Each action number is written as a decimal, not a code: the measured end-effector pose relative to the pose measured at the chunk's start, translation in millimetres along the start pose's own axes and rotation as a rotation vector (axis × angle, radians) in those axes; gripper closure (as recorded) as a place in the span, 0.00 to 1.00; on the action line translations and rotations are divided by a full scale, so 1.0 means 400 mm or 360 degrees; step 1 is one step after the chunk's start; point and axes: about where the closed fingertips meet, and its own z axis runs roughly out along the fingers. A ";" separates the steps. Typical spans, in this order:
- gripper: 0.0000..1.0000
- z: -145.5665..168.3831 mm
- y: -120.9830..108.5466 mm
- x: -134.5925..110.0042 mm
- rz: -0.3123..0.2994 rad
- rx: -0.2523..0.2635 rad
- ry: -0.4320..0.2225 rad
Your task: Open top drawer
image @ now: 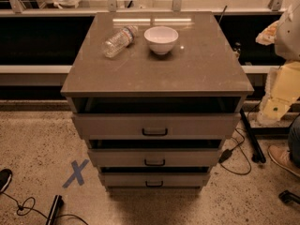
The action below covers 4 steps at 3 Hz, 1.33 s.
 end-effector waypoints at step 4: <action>0.00 0.196 0.122 0.065 0.0007 0.0058 -0.0416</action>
Offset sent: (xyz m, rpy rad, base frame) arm 0.0012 -0.0227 -0.1389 0.3426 -0.2096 -0.0956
